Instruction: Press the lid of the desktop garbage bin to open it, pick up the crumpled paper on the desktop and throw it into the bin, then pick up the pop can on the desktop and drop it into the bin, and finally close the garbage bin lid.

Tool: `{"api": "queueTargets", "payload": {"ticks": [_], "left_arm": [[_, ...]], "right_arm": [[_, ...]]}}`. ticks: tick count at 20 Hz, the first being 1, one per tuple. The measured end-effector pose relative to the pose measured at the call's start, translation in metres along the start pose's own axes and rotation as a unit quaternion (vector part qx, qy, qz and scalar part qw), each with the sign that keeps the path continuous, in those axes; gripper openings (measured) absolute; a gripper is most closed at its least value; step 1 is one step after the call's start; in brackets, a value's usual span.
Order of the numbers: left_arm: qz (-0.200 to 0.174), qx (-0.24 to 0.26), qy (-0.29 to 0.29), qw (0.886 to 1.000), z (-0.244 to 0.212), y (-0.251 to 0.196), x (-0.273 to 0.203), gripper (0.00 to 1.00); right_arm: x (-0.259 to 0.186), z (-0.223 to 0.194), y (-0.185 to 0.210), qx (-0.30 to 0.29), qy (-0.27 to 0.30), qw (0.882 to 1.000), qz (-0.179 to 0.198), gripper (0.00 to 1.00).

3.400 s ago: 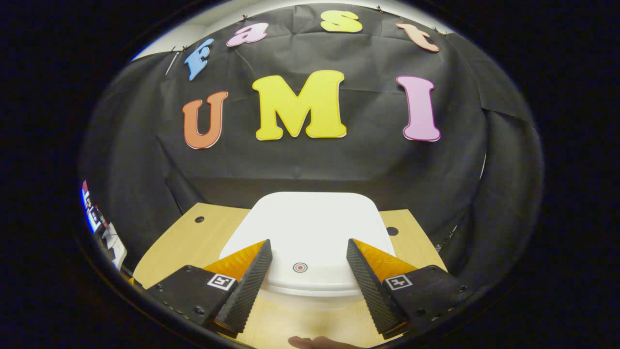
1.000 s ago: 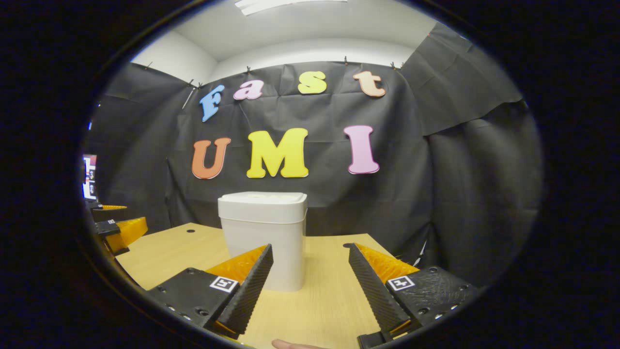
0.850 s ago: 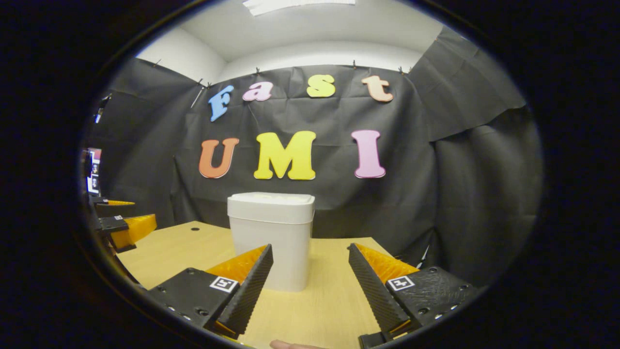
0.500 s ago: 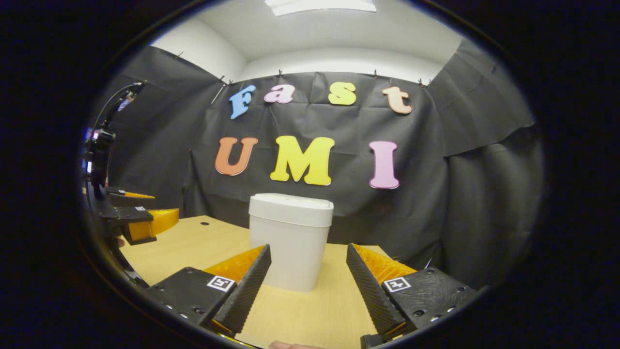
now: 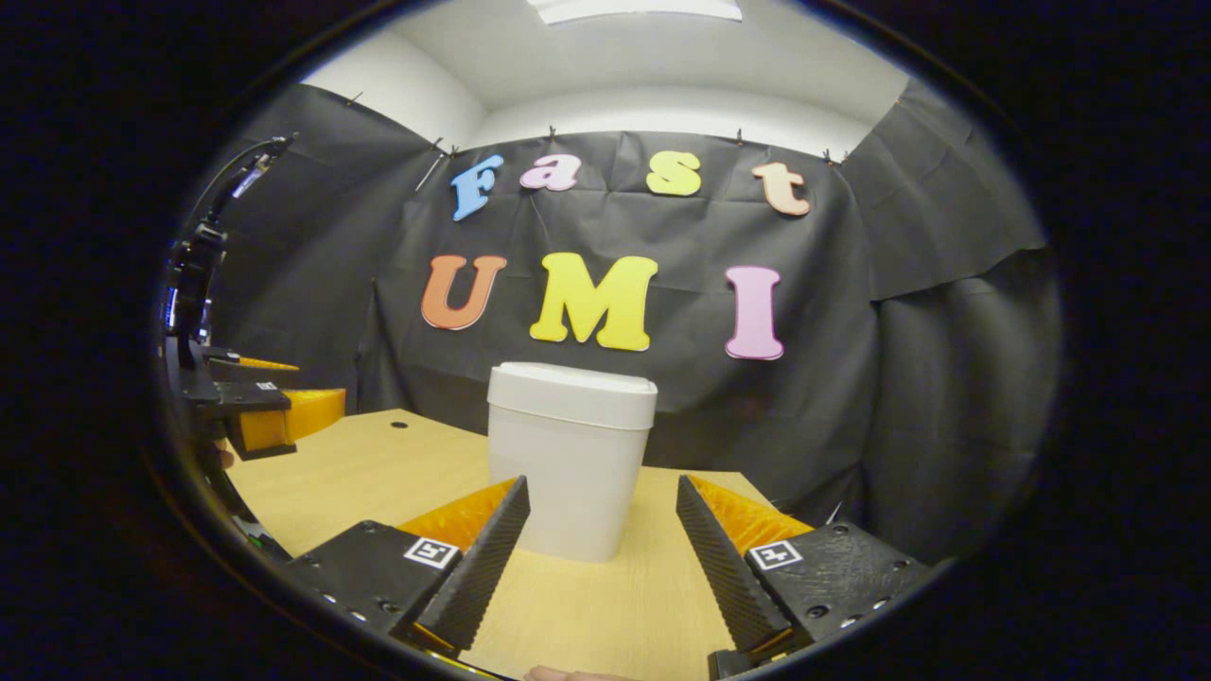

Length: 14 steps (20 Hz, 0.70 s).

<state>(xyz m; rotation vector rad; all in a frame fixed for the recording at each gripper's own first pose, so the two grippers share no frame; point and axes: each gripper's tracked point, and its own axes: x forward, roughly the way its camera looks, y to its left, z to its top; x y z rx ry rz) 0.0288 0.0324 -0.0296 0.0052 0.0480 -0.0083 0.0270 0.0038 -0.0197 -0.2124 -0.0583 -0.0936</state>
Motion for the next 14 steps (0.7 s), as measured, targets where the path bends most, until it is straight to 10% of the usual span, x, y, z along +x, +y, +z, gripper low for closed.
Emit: {"api": "queueTargets", "payload": {"ticks": [14], "left_arm": [[-0.002,0.001,0.0,1.0,0.0003,-0.0033,-0.0012,0.99]], "right_arm": [[0.0038,0.0015,-0.0042,0.002,0.008,1.0,-0.013,0.95]]}}
